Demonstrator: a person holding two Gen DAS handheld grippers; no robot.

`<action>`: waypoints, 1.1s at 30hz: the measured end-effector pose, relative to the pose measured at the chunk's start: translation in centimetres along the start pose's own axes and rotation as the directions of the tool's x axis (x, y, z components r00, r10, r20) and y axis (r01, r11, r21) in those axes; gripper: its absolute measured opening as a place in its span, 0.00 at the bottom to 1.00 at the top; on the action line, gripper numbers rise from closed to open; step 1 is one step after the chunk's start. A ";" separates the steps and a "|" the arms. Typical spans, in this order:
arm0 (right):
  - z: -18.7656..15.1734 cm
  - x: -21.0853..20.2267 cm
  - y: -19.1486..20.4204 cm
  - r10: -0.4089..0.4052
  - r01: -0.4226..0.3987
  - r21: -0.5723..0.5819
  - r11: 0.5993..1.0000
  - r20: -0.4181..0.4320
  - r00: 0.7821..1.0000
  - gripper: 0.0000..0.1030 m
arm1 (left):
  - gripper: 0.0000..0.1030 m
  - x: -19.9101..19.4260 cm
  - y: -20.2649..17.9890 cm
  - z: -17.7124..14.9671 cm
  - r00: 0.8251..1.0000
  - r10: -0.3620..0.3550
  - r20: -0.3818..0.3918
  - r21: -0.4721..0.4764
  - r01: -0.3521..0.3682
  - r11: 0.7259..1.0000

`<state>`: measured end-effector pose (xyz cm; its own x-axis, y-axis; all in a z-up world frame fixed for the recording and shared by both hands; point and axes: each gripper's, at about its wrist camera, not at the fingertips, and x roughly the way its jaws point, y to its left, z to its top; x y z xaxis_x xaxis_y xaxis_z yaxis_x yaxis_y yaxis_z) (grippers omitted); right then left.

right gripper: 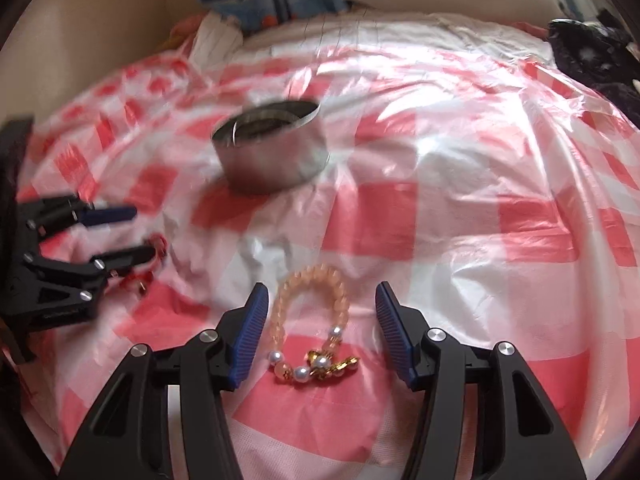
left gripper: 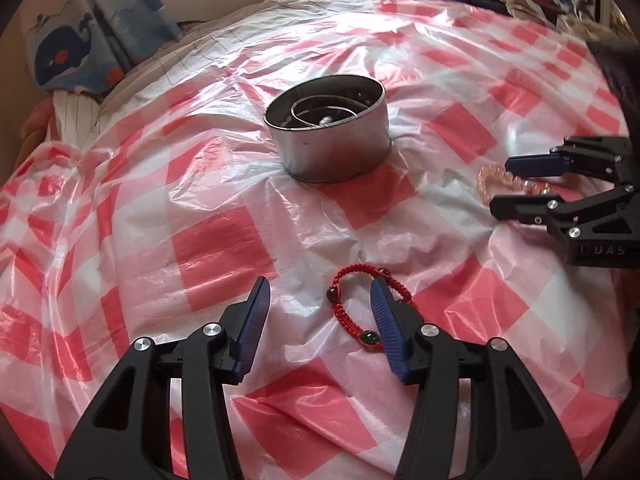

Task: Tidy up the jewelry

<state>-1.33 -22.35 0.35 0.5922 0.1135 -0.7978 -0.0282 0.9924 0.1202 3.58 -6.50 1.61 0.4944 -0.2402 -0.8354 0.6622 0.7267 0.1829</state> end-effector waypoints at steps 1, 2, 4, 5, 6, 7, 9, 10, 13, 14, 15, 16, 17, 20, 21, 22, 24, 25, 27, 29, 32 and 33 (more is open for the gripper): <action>-0.1 0.0 0.5 0.003 -0.003 -0.026 1.000 -0.002 1.000 0.25 | 0.42 0.1 0.0 0.0 1.000 -0.005 -0.005 -0.002 0.005 1.000; -0.1 -0.1 0.9 0.035 -0.036 -0.038 0.999 -0.008 0.999 0.16 | 0.20 0.0 0.3 0.0 0.999 -0.033 -0.007 -0.017 0.033 0.999; -0.3 -0.3 0.9 0.052 -0.053 -0.035 0.998 -0.003 0.999 0.10 | 0.10 -0.3 0.7 0.1 0.999 -0.034 0.000 -0.033 0.034 0.999; -0.4 -0.5 0.7 0.060 -0.060 -0.025 0.998 0.003 0.998 0.10 | 0.07 -0.5 1.0 0.1 0.999 -0.039 0.008 -0.044 0.039 0.998; -0.3 -0.7 0.5 0.071 -0.070 -0.015 0.997 0.013 0.997 0.10 | 0.07 -0.6 1.2 0.1 0.999 -0.048 0.018 -0.056 0.049 0.997; -0.2 -1.0 0.4 0.080 -0.080 -0.008 0.997 0.029 0.996 0.09 | 0.07 -0.8 1.3 0.2 0.998 -0.054 0.028 -0.065 0.056 0.996; -0.1 -1.6 0.4 0.080 -0.080 -0.008 0.997 0.055 0.995 0.09 | 0.07 -1.0 1.5 0.3 0.998 -0.052 0.040 -0.075 0.055 0.996; 0.0 -1.6 0.4 0.074 -0.074 -0.009 0.997 0.057 0.996 0.09 | 0.07 -1.0 1.5 0.3 0.998 -0.045 0.040 -0.081 0.048 0.996; 0.2 -0.9 -0.4 0.044 -0.044 0.022 0.999 0.036 0.998 0.34 | 0.44 -0.3 1.3 0.1 1.000 -0.025 0.008 -0.078 0.026 0.997; 0.2 -0.6 -0.4 0.038 -0.038 0.026 0.999 0.024 0.999 0.42 | 0.53 -0.2 1.0 0.0 1.000 -0.008 0.007 -0.062 0.009 0.998; 0.1 -0.3 -0.3 0.027 -0.027 0.012 1.000 0.013 1.000 0.44 | 0.53 0.0 0.7 0.0 1.000 -0.011 0.005 -0.046 0.011 0.999; 0.1 0.1 0.1 0.016 -0.016 -0.009 1.000 -0.004 1.000 0.44 | 0.53 0.1 0.5 0.0 1.000 -0.020 0.001 -0.039 0.020 0.999; 0.0 0.3 0.4 0.001 -0.001 -0.027 1.000 -0.009 1.000 0.44 | 0.52 0.2 0.3 0.1 1.000 -0.022 0.002 -0.040 0.022 0.999; -0.1 0.4 0.5 0.031 -0.031 -0.031 0.999 -0.018 0.999 0.15 | 0.13 0.4 0.2 0.1 0.998 -0.055 -0.011 -0.041 0.054 0.998; -0.2 0.3 0.4 0.045 -0.045 -0.023 0.999 -0.013 0.999 0.15 | 0.06 0.3 0.2 0.1 0.999 -0.048 -0.007 -0.041 0.048 0.998; -0.1 0.0 0.4 0.057 -0.057 -0.017 0.998 -0.001 0.998 0.14 | 0.06 0.1 0.4 0.2 0.998 -0.055 0.003 -0.051 0.055 0.997; 0.0 -1.0 0.3 0.090 -0.090 -0.005 0.996 0.045 0.995 0.13 | 0.06 -1.0 1.2 0.4 0.994 -0.090 0.057 -0.103 0.096 0.990; 0.1 -1.5 0.3 0.108 -0.109 -0.001 0.994 0.071 0.992 0.12 | 0.06 -1.6 1.6 0.5 0.991 -0.104 0.086 -0.126 0.114 0.985; 0.3 -2.8 0.3 0.136 -0.136 -0.004 0.991 0.134 0.982 0.12 | 0.06 -2.6 2.5 0.7 0.980 -0.137 0.146 -0.169 0.162 0.972; 0.5 -4.1 0.6 0.162 -0.161 -0.020 0.987 0.193 0.968 0.12 | 0.06 -3.2 3.2 0.7 0.969 -0.168 0.181 -0.202 0.204 0.958; 0.6 -5.0 1.1 0.171 -0.165 -0.047 0.985 0.232 0.957 0.12 | 0.06 -2.8 3.4 0.6 0.974 -0.158 0.165 -0.220 0.193 0.956; 0.7 -4.7 1.0 0.170 -0.164 -0.044 0.985 0.222 0.960 0.12 | 0.07 -2.4 3.4 0.6 0.978 -0.149 0.144 -0.223 0.179 0.958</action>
<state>-3.58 -21.88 4.70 0.7428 0.2665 -0.6142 -0.1604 0.9615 0.2232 5.03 -3.85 4.56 0.4659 -0.4360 -0.7699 0.5971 0.7971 -0.0900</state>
